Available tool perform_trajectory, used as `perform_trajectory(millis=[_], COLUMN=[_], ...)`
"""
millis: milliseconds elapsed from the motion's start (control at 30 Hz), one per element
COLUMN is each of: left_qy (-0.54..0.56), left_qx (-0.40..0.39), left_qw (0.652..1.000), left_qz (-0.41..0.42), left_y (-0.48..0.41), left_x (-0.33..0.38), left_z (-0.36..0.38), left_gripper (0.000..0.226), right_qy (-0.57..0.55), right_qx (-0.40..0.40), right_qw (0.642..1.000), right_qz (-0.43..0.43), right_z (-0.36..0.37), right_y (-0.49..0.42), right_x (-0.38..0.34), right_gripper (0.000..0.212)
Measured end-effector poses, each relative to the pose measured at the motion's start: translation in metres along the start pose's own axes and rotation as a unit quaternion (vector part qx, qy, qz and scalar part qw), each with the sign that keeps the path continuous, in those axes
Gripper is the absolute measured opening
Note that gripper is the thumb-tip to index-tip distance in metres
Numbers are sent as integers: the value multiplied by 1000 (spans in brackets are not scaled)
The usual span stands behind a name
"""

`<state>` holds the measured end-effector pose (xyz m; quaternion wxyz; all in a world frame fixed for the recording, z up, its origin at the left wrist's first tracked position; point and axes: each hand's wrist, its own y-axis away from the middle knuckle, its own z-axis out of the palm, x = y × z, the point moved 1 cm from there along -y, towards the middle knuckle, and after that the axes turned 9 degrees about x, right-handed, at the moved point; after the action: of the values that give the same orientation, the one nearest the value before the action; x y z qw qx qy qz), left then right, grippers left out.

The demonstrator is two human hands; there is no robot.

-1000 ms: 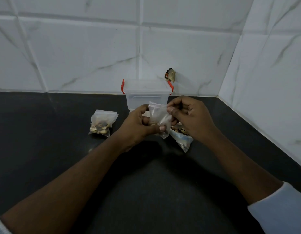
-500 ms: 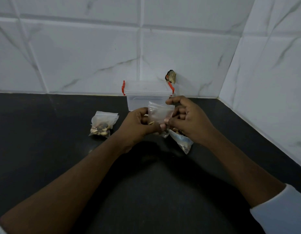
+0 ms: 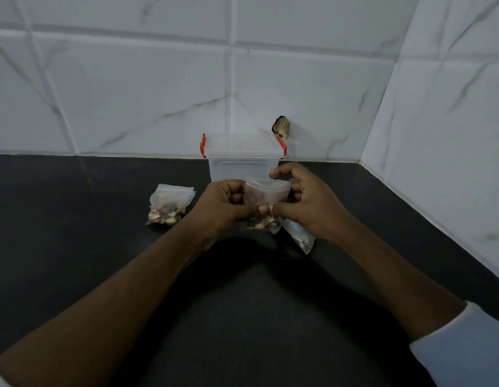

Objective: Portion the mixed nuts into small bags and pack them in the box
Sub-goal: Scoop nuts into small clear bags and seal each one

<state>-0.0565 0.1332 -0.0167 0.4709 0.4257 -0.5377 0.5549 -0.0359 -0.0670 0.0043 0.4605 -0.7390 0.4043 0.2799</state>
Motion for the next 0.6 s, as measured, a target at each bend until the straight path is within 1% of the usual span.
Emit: perform_trajectory(millis=[67, 167, 267, 333, 500, 600], left_qy=[5, 62, 100, 111, 109, 86], left_qx=[9, 22, 20, 27, 47, 34], left_qw=[1000, 996, 992, 989, 987, 992], left_qz=[-11, -54, -79, -94, -107, -88], left_y=[0, -3, -5, -6, -6, -4], left_x=[1, 1, 0, 0, 3, 4], left_z=[1, 0, -2, -2, -2, -2], left_gripper=[31, 20, 18, 18, 17, 23], right_qy=[4, -15, -68, -86, -101, -92], right_qx=[6, 24, 35, 40, 52, 53], right_qw=[1000, 999, 996, 994, 991, 992], right_qz=[2, 18, 44, 58, 76, 62], right_z=[0, -1, -3, -4, -3, -1], right_y=[-1, -3, -4, -2, -2, -1], right_x=[0, 1, 0, -1, -1, -1], right_gripper=[46, 31, 11, 4, 14, 12])
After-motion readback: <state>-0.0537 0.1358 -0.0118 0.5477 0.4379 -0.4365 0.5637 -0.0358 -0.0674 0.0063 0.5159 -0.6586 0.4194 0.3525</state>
